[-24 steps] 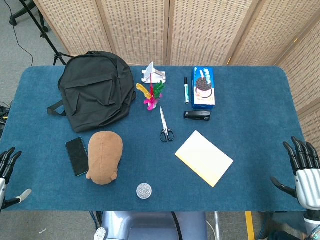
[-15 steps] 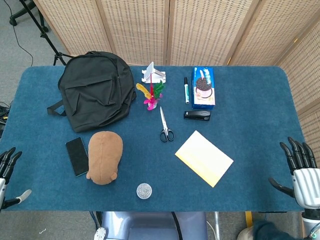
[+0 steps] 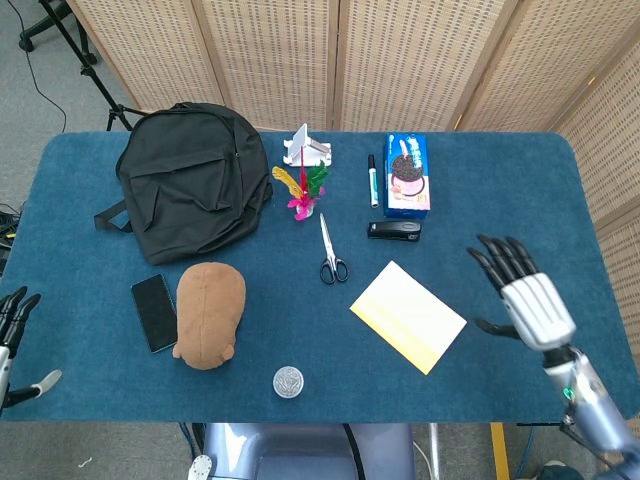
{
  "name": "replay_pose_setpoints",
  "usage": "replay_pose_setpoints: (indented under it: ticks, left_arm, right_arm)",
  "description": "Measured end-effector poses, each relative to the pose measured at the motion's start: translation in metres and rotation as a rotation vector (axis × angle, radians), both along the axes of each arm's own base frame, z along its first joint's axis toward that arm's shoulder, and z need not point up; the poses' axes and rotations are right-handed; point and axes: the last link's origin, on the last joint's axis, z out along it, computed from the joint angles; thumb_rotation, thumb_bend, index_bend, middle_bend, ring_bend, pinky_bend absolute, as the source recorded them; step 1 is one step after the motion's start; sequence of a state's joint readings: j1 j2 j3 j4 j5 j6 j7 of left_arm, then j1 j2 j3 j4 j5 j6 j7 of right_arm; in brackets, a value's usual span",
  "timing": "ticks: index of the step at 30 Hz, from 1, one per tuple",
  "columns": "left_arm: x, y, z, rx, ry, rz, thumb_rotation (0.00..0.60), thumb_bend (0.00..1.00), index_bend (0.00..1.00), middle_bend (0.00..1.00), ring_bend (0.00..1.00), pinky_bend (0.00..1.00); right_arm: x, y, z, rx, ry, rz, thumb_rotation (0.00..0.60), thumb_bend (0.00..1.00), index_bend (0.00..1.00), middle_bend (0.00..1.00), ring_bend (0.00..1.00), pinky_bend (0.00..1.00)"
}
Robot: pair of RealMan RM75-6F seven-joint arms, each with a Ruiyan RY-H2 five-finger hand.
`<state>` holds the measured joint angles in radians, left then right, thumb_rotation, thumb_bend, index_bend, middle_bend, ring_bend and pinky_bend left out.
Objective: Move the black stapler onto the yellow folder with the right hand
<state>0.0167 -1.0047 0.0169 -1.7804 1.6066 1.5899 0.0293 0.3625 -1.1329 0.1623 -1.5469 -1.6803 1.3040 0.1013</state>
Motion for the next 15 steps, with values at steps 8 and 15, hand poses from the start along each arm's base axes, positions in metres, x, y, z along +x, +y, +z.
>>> replay_pose_setpoints:
  ticks: [8,15]
  left_arm:
    - [-0.009,0.019,-0.009,-0.022,0.024,0.077,0.600,0.00,0.00,0.00,0.00,0.00]
    - [-0.013,0.032,-0.015,-0.037,0.036,0.115,0.600,0.00,0.00,0.00,0.00,0.00]
  right_arm:
    - [0.048,-0.091,-0.050,0.082,0.067,0.047,0.600,0.18,0.18,0.18,0.12,0.20]
    - [0.069,-0.143,-0.090,0.132,0.109,-0.033,0.600,0.21,0.21,0.21,0.15,0.23]
